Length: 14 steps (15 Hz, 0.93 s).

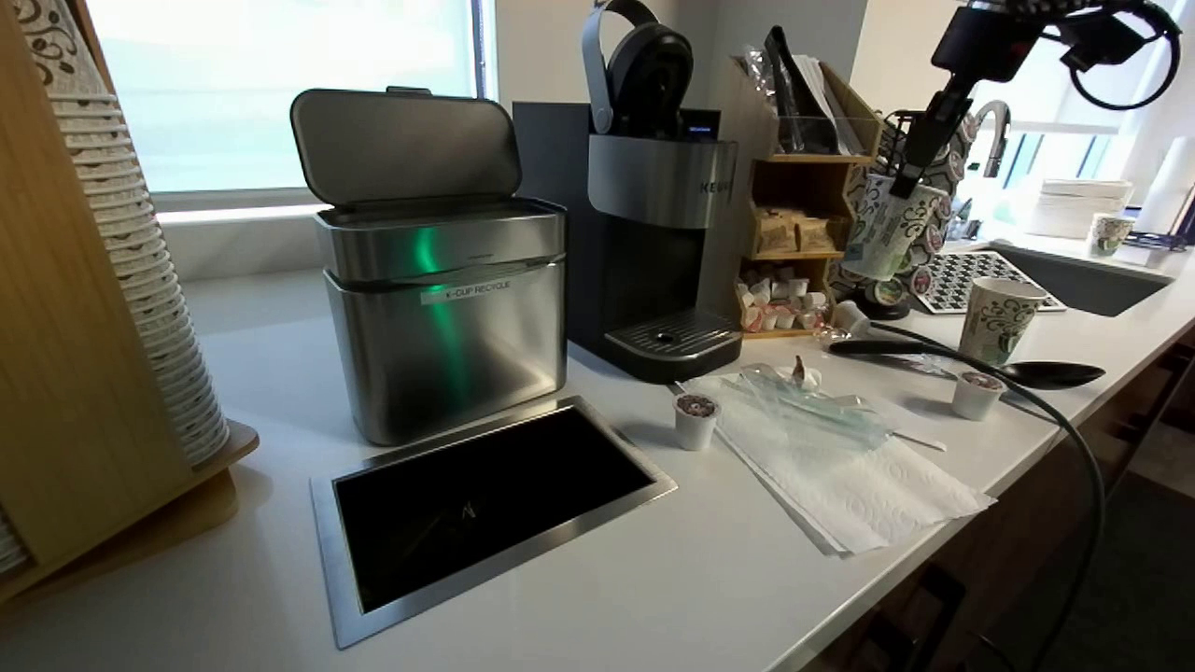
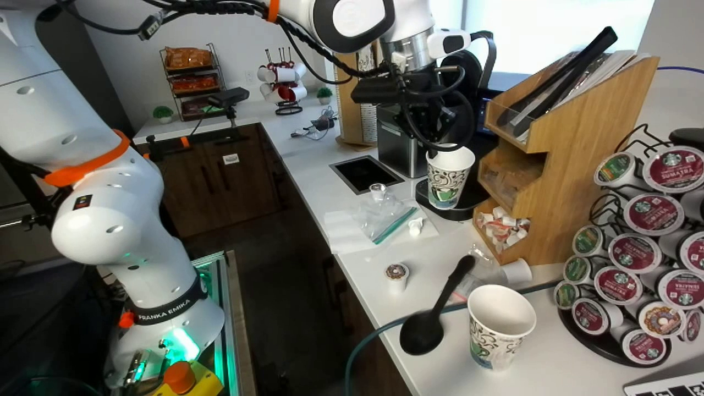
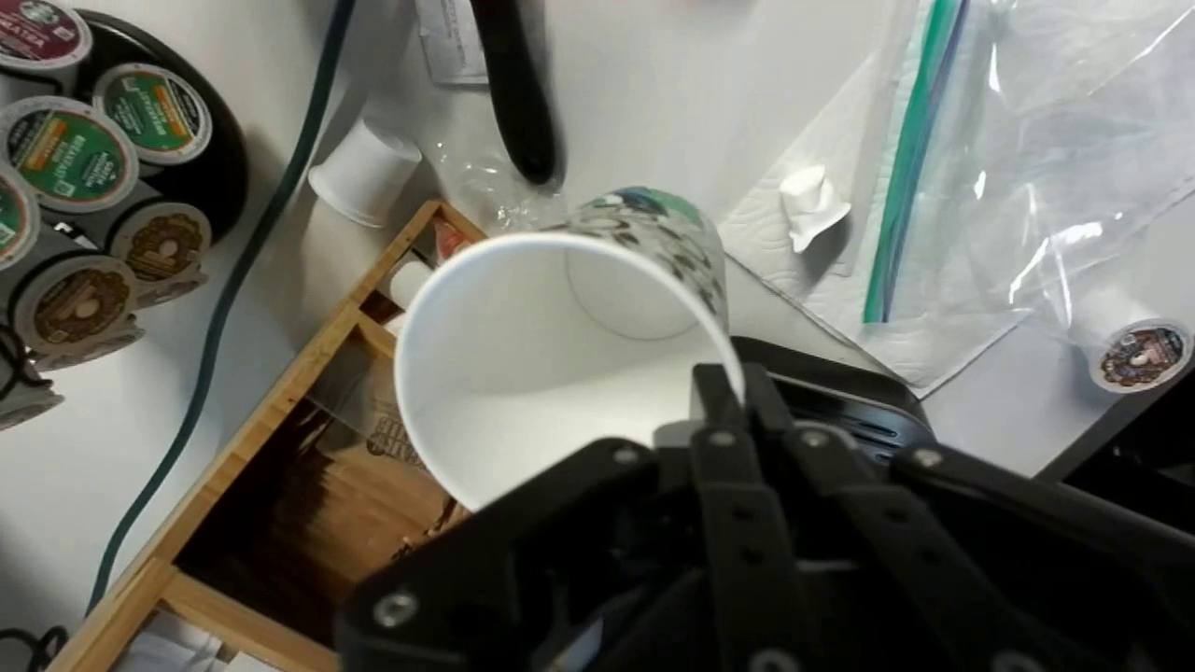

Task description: Remove the top paper cup from the stacked cups and then remove the stirrer in the bottom cup and place it on the counter top

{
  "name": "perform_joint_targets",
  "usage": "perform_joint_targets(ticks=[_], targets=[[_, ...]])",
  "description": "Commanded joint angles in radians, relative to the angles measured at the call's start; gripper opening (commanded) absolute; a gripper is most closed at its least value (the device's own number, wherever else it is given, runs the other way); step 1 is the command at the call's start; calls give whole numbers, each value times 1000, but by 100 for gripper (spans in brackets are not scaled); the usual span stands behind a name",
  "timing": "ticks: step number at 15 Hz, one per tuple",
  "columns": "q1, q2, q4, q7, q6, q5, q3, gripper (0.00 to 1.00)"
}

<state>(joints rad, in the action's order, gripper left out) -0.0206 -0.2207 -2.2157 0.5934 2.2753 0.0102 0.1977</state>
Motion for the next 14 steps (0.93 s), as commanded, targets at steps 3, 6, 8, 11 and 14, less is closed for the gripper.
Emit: perform_joint_targets(ticks=[3,6,8,11,14], targets=[[-8,31,-29,-44,20,4,-33,1],[-10,60,-41,-96,27,28,-56,1],[-15,86,-35,-137,18,68,-70,1],[-24,128,-29,-217,5,152,-89,1],[-26,168,-25,-276,1,214,-99,1]])
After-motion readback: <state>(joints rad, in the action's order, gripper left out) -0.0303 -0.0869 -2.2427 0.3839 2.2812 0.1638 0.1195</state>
